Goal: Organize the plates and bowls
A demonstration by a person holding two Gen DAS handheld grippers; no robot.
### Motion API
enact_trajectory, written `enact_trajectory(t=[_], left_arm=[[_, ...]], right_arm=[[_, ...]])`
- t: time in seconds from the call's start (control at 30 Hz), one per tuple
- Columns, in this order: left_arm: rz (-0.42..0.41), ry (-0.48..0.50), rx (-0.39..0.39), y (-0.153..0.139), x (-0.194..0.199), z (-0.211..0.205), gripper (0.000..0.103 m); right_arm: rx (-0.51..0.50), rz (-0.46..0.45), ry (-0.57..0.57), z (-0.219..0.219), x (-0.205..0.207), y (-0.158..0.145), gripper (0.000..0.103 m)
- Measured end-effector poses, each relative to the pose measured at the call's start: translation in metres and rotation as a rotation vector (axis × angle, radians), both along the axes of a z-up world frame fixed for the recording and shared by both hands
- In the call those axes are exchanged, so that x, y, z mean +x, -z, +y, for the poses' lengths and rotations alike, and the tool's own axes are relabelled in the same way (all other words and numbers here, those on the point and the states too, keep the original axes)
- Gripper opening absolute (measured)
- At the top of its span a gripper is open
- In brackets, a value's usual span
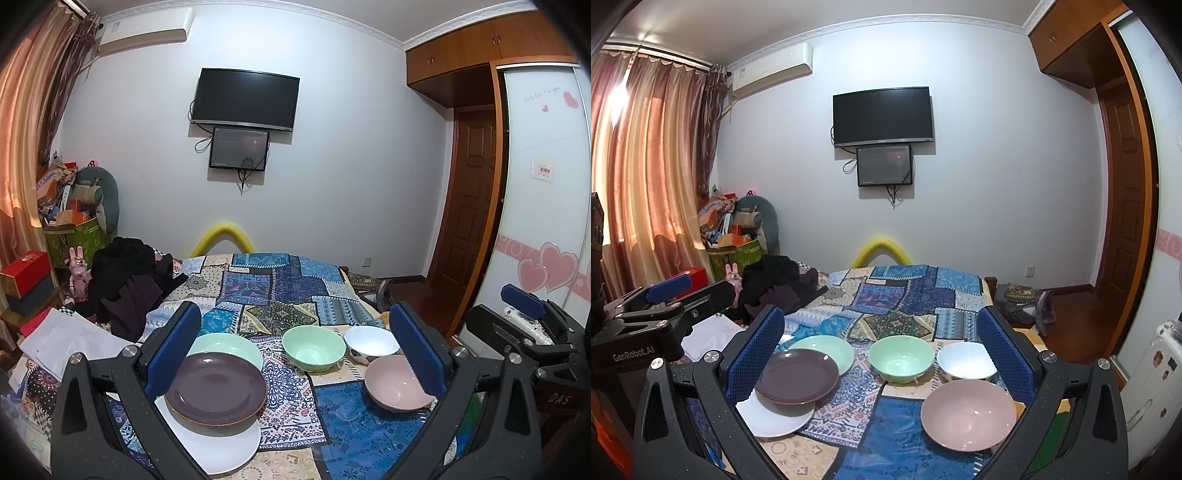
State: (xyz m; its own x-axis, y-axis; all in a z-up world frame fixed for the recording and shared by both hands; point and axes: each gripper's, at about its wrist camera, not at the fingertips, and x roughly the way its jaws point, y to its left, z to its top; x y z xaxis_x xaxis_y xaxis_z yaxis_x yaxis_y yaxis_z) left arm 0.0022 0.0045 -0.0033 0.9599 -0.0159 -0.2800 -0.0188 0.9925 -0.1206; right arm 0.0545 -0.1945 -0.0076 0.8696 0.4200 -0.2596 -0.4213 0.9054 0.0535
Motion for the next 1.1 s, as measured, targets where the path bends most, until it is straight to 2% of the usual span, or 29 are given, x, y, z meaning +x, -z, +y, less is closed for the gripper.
enact_trajectory(t=[1.1], left_arm=[[0.003, 0.0, -0.001, 0.0023, 0.0033, 0.0002, 0.103]], right_arm=[[0.015, -0.009, 0.0, -0.0002, -0.0013, 0.0084, 0.103]])
